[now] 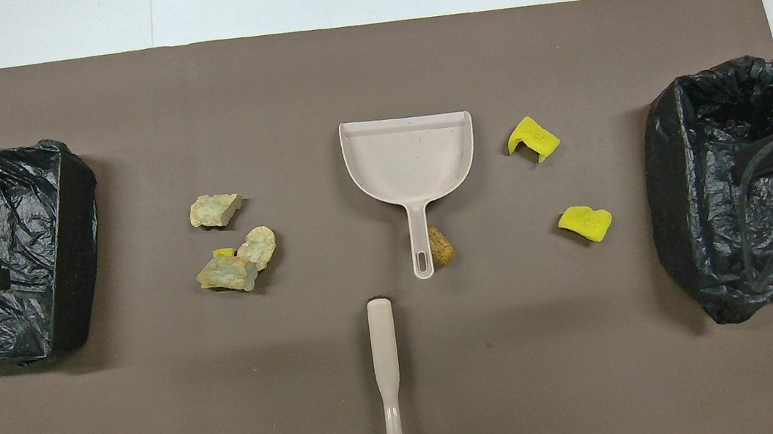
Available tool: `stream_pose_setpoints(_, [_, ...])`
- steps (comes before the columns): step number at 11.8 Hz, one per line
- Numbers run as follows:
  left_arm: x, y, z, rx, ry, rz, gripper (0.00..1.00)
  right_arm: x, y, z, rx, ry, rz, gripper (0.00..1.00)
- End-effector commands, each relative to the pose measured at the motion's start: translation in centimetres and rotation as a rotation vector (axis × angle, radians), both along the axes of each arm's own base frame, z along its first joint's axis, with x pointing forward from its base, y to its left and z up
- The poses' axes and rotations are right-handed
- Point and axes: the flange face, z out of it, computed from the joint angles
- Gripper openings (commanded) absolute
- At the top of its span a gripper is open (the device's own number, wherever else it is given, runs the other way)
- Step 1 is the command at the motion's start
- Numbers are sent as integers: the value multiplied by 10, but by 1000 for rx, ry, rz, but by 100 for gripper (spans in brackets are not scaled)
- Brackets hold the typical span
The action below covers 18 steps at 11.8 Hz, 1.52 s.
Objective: Sweep and dump trash in bin
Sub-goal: 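Reach the right gripper toward the beige dustpan handle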
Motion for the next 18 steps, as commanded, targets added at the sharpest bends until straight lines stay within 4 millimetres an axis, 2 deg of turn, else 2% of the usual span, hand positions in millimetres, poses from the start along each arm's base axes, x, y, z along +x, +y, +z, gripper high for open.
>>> stream_pose_setpoints(1, [-1,-6,7,2,-18,-52,100,-8,-16,0,18,33,-61,100])
stream_pose_setpoints(6, [-4,-5,6,4,-6,-43,100,-5,4,1,18,23,-18,100])
stream_pose_setpoints(12, [-7,-6,5,3,3,-38,100,-13,15,-3,38,21,38,100])
stream_pose_setpoints(13, [-7,-6,5,3,2,-38,100,-4,19,-4,56,-22,38,100])
stream_pose_setpoints(16, [-5,2,6,3,-7,-36,100,20,56,-37,63,-4,59,100])
stream_pose_setpoints(18, [-5,2,6,3,-9,-27,100,39,94,-70,67,3,67,100])
